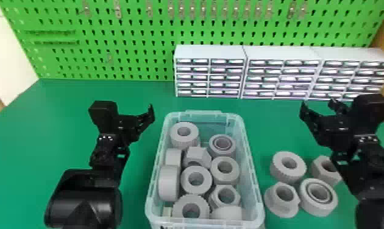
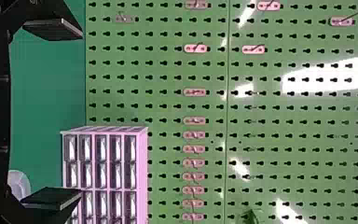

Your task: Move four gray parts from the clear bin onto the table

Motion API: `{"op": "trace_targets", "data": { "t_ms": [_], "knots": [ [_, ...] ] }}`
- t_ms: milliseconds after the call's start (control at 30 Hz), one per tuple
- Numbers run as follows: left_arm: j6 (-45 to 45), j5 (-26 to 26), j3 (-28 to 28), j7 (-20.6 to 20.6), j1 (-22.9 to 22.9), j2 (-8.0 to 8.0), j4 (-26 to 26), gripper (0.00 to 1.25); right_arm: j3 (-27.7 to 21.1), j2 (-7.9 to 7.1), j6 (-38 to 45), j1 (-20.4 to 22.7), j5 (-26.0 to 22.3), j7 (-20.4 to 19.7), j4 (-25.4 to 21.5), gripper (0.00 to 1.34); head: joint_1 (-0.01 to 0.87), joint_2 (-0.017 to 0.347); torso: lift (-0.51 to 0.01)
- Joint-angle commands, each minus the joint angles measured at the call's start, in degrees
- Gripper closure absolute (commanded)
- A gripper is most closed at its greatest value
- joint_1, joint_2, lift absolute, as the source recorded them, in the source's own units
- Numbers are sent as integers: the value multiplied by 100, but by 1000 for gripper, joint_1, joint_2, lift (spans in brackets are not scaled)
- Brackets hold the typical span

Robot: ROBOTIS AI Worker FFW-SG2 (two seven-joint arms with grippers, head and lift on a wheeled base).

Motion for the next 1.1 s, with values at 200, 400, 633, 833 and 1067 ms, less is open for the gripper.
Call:
{"op": "trace_targets", "data": {
  "t_ms": [200, 400, 633, 833, 1067],
  "knots": [
    [0, 51, -14, 0, 14, -15, 0, 99, 24, 28, 5, 24, -17, 0, 2, 538, 693, 72, -52],
    [0, 51, -41, 0, 14, -15, 0, 98, 32, 54, 5, 50, -35, 0, 2, 532, 693, 72, -52],
    [0, 59, -23, 0, 31, -15, 0, 98, 32, 98, 5, 59, -35, 0, 2, 529, 693, 72, -52],
    [0, 68, -41, 0, 31, -15, 0, 98, 15, 133, 5, 86, -35, 0, 2, 529, 693, 72, -52],
    [0, 68, -58, 0, 31, -15, 0, 98, 15, 133, 5, 103, -44, 0, 2, 529, 693, 72, -52]
  ]
}}
